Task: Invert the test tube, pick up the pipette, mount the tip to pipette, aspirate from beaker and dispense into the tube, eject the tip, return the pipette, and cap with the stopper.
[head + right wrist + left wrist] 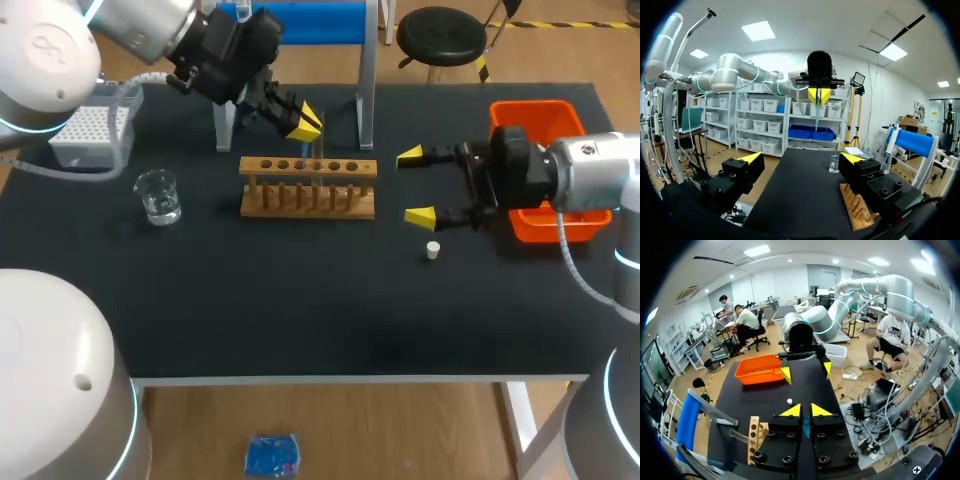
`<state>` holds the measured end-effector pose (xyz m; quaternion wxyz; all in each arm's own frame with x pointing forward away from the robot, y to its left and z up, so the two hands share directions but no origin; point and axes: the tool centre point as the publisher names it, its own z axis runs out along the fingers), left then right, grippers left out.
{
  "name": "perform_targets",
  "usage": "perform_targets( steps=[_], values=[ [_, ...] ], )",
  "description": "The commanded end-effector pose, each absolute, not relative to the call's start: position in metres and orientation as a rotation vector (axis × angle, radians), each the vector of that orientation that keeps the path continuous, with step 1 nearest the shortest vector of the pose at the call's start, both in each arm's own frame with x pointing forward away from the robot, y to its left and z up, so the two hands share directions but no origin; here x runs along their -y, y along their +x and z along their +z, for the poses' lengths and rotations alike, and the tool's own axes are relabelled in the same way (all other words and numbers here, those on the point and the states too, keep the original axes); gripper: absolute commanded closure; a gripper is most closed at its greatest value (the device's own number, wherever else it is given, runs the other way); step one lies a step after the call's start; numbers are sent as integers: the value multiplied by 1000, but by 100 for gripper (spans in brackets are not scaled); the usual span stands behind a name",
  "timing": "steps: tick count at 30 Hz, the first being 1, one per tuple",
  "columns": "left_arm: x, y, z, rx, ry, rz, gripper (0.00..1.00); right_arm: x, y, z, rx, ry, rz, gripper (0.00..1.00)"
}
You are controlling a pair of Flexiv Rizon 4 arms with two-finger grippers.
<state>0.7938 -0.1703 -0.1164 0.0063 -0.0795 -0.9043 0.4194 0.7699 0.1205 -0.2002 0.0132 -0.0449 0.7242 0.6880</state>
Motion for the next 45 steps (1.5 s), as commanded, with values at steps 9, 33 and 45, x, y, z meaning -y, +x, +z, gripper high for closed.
perform_targets(
  steps=[9, 33, 45],
  values=[
    [208, 789, -132, 2850, -60, 1391, 100, -121, 770, -200, -2254, -137, 2141, 0],
    [240, 776, -143, 2855, 51, 1453, 100, -121, 770, -200, -2254, -137, 2141, 0],
    [240, 776, -143, 2855, 51, 1453, 100, -130, 758, -195, -2241, -154, 2200, 0]
  ],
)
